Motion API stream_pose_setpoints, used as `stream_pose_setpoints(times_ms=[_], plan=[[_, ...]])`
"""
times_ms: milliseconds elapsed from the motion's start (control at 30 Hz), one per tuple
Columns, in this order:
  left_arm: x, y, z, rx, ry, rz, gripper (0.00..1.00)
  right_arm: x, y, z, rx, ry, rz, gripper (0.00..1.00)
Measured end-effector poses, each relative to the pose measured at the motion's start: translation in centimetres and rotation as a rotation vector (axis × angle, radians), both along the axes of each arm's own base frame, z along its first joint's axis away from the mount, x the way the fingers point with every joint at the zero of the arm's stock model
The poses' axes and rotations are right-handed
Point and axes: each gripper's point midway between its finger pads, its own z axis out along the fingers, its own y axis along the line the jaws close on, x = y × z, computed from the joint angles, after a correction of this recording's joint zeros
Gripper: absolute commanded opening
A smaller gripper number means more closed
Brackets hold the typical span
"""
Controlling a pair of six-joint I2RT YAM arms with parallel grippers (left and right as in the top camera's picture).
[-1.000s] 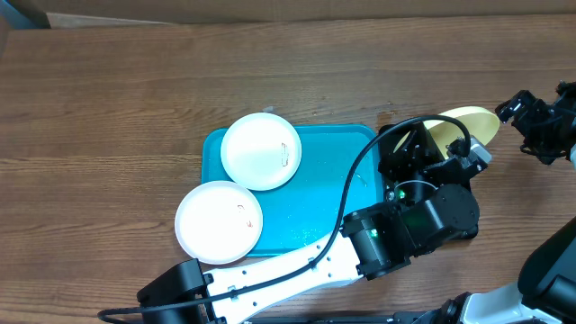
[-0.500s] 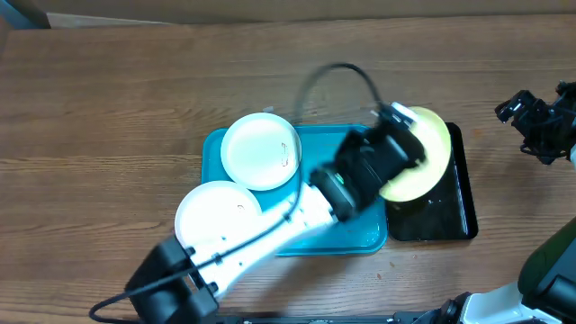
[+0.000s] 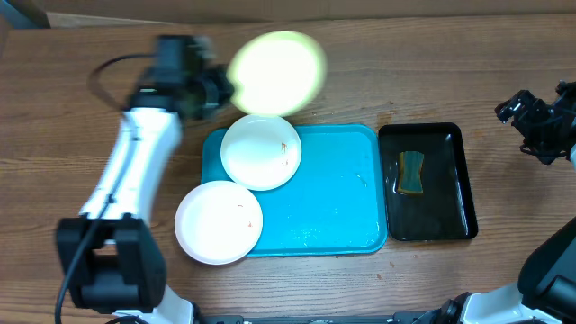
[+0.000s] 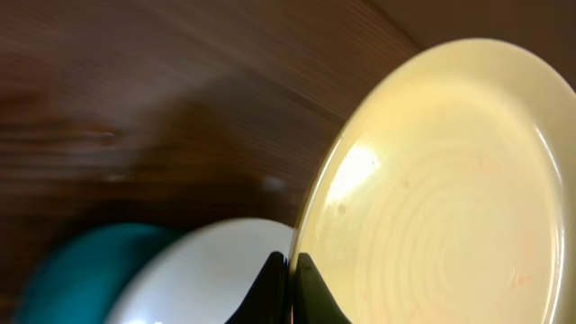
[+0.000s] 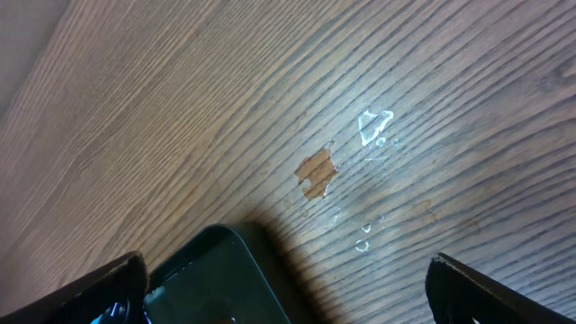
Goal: Clean dirty plates on tray and stack at the side
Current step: 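Lift the yellow-rimmed plate with left gripper and set it left of tray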
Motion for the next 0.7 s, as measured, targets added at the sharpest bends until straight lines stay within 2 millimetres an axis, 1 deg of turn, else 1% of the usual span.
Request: stream_pose_setpoints(times_ms=[33, 67, 133, 233, 300, 400, 433, 500, 600, 700], plan=[[-0.2, 3.5, -0.3, 0.000, 0.024, 0.077, 0.04, 0.0, 0.0, 0.0, 0.000, 0.001, 0.000, 1.00], [-0.6, 6.3, -0.7, 0.004, 0.044, 0.137, 0.04, 0.0, 0.0, 0.0, 0.001, 0.000, 0.000, 1.00], [-2.1, 12.1, -1.5, 0.025, 0.096, 0.272, 0.04, 0.0, 0.0, 0.0, 0.000, 0.000, 0.000, 1.00], [-4.7, 18.5, -2.4, 0.080, 0.155, 0.421, 0.04, 0.0, 0.0, 0.0, 0.000, 0.000, 0.000, 1.00], [-6.3, 22.0, -2.9, 0.126, 0.184, 0.509, 0.04, 0.0, 0.0, 0.0, 0.000, 0.000, 0.000, 1.00], [-8.3, 26.0, -3.7, 0.192, 0.206, 0.611, 0.04, 0.0, 0.0, 0.0, 0.000, 0.000, 0.000, 1.00], [-8.7, 27.0, -4.1, 0.209, 0.204, 0.635, 0.04, 0.0, 0.0, 0.0, 0.000, 0.000, 0.000, 1.00], [-9.4, 28.3, -5.0, 0.237, 0.204, 0.665, 0.04, 0.0, 0.0, 0.0, 0.000, 0.000, 0.000, 1.00], [-10.0, 29.3, -6.4, 0.264, 0.197, 0.688, 0.04, 0.0, 0.0, 0.0, 0.000, 0.000, 0.000, 1.00], [-9.8, 29.4, -7.7, 0.282, 0.163, 0.693, 0.04, 0.0, 0.0, 0.0, 0.000, 0.000, 0.000, 1.00]])
